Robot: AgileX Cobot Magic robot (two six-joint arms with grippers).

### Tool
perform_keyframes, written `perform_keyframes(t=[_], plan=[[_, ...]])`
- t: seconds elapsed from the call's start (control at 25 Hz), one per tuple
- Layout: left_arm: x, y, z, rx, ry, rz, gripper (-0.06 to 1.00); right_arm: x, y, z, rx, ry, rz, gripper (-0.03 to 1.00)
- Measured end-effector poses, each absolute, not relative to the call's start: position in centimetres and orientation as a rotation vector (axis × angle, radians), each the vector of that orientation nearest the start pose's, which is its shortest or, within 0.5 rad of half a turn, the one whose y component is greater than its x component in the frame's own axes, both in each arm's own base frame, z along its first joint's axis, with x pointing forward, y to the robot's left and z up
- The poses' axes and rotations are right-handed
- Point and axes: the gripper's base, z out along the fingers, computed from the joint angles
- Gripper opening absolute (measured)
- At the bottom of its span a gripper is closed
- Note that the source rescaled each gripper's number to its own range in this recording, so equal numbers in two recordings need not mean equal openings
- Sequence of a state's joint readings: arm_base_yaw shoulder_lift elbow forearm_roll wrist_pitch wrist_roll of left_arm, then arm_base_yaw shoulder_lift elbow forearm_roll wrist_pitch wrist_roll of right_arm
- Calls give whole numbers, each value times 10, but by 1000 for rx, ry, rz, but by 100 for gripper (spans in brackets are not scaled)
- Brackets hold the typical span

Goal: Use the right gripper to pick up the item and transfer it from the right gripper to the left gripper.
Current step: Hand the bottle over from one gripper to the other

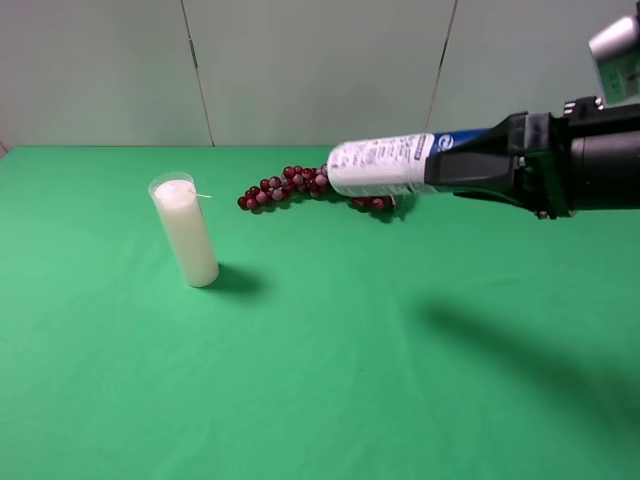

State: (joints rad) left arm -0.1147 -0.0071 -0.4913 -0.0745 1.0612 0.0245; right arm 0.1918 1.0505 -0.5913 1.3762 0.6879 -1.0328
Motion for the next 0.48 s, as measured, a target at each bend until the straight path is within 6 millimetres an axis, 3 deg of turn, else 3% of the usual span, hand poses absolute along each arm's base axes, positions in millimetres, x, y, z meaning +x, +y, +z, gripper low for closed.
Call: perform_keyframes(t=[0.2, 0.48], plan=[[-6, -5, 275, 146, 2042, -146, 58, 187, 96, 288, -290, 2008, 1061, 0], [-6, -5, 275, 146, 2042, -146, 58, 207, 104, 283, -300, 2032, 1124, 0]])
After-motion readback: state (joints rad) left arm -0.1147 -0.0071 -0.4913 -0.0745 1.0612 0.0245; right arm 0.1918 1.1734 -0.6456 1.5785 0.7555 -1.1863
